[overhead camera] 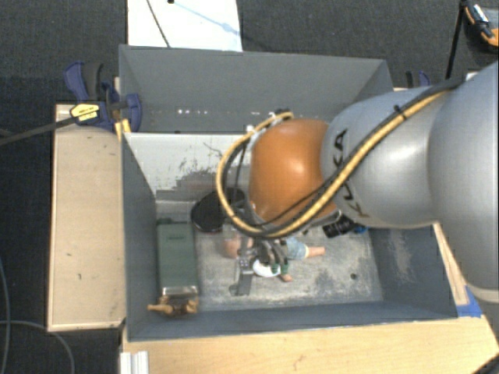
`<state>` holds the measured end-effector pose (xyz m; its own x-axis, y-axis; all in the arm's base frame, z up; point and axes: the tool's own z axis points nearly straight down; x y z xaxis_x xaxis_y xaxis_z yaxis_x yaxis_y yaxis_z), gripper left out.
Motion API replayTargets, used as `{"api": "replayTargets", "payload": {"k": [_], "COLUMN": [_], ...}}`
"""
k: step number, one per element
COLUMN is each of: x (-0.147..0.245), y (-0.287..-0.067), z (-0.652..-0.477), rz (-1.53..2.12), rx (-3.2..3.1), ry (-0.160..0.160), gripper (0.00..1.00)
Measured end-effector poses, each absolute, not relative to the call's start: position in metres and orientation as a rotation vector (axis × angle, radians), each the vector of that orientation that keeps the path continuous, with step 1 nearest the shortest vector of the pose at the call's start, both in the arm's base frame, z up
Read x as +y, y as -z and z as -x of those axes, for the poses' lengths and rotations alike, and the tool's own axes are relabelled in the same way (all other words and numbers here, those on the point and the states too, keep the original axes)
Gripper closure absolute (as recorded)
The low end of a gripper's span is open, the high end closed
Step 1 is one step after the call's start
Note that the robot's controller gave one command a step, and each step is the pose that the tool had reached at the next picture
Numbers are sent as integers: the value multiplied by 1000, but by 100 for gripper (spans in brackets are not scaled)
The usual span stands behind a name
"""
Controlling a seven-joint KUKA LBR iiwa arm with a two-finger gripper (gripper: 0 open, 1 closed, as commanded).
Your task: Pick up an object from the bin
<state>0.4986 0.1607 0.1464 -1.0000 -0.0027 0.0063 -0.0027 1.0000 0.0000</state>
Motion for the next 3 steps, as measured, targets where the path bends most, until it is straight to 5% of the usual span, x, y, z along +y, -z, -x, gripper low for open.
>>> {"api": "replayTargets", "payload": {"k": [1, 2, 3], "x": [160, 131, 103], "y": [-151, -132, -105], "z": [-501, -532, -520], "rz": [3, -19, 121], "rx": [-3143, -3147, -3142], "ry": [2, 5, 3], "gripper": [0, 0, 100]}}
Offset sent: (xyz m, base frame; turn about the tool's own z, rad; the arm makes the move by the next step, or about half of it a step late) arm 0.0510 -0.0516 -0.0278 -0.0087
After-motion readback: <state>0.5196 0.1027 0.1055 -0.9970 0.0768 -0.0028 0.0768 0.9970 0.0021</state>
